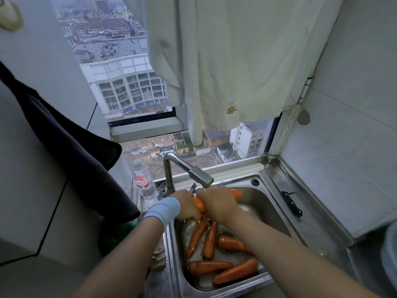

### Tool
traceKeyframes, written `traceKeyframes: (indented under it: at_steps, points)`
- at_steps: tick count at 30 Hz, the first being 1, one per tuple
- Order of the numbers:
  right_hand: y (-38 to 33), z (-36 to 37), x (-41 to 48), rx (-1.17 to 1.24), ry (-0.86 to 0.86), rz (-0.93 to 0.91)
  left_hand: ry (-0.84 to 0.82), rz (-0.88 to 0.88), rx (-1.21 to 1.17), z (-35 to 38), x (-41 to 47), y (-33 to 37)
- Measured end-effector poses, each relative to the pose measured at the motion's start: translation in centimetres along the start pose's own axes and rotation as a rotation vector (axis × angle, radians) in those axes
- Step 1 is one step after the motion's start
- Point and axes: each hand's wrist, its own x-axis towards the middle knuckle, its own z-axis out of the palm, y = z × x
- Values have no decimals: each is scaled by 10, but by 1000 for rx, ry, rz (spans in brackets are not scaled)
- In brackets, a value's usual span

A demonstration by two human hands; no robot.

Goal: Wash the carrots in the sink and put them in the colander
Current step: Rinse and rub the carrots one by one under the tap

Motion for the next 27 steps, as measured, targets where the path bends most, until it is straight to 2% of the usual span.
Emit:
traceKeyframes:
  at_steps: [2,4,6,11,13,15,17,19,20,22,25,27]
  points:
    - [1,7,5,-85,85,-39,-120,-83,-268,-3,0,-8]
    - [4,12,10,-48,106,-96,-153,-126,-369,-4,2,-13]
    - [3,4,9,37,17,-96,-72,-107,-207,-4,1,-10]
    - [7,-15,12,190,-345,47,325,71,313,8,-8,8]
    - [9,-13,14,217,-442,35,368,106,399,16,-4,9]
    - [8,-14,13,203,-500,47,298,89,360,18,-2,9]
    - [8,-16,12,144,-444,52,219,49,249,14,-1,8]
    - [9,-19,10,-38,-295,2,111,23,83,9,1,7]
    - [10,-17,8,-121,-206,-26,58,-6,-56,9,3,6]
    - [15,-7,4,-121,-89,44,12,-47,-416,10,7,3]
    - [26,18,2,213,61,323,-83,-68,-954,18,6,6]
    - [26,25,3,649,36,587,-115,-112,-1262,27,4,8]
